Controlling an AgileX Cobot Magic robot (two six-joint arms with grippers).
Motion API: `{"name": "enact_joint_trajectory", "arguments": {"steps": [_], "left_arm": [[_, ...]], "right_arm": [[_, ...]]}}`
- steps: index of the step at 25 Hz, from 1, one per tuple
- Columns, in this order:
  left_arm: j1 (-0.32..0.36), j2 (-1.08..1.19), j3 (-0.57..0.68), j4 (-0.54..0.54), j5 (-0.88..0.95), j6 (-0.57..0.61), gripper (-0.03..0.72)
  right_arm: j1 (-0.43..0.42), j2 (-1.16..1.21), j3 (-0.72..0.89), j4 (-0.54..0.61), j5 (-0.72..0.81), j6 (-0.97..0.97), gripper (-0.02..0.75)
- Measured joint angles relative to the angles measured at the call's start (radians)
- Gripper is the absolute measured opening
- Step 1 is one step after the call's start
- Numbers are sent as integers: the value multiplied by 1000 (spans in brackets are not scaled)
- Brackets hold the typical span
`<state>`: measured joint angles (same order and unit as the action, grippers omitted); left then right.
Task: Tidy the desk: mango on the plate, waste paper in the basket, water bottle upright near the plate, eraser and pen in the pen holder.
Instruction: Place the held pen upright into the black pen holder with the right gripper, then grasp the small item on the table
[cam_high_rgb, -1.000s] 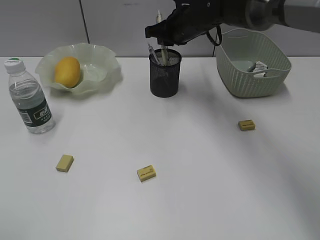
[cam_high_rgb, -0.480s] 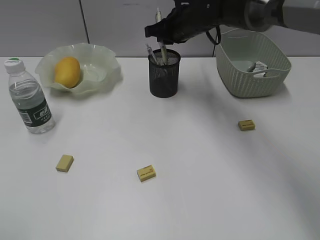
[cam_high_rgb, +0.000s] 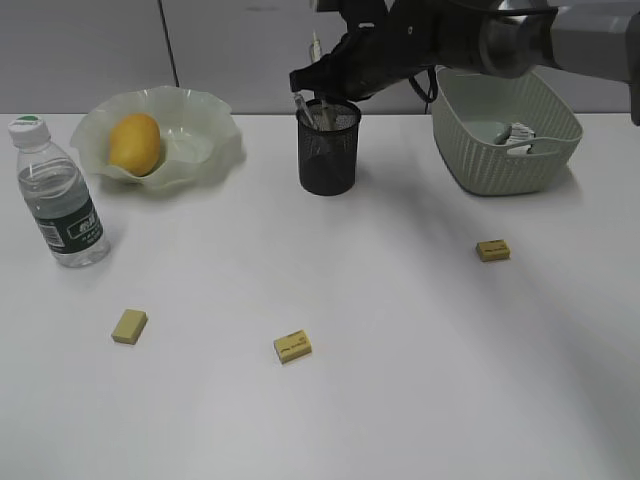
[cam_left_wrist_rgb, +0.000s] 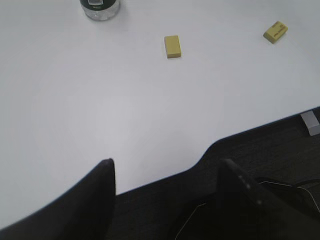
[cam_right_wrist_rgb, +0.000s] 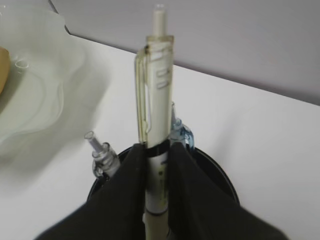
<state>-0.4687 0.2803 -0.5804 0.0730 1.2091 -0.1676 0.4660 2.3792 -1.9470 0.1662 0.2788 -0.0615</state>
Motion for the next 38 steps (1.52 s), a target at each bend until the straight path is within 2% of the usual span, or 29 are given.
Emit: {"name": "enact_joint_trajectory", "arguments": {"steps": [2, 7, 10, 17, 32, 38], "left_arm": [[0, 0, 0, 0, 0, 0, 481], [0, 0, 0, 0, 0, 0, 481], [0, 0, 0, 0, 0, 0, 481], [0, 0, 0, 0, 0, 0, 481], [0, 0, 0, -1, -15, 0, 481], [0, 0, 0, -3, -77, 0, 481]], "right_arm": [[0, 0, 0, 0, 14, -11, 175], [0, 0, -1, 0, 78, -22, 385], [0, -7, -1, 0, 138, -24, 434], [0, -103, -5, -16, 322, -33, 447], [0, -351, -10, -77, 894, -29, 447], [0, -417, 7, -79, 926, 48, 447]]}}
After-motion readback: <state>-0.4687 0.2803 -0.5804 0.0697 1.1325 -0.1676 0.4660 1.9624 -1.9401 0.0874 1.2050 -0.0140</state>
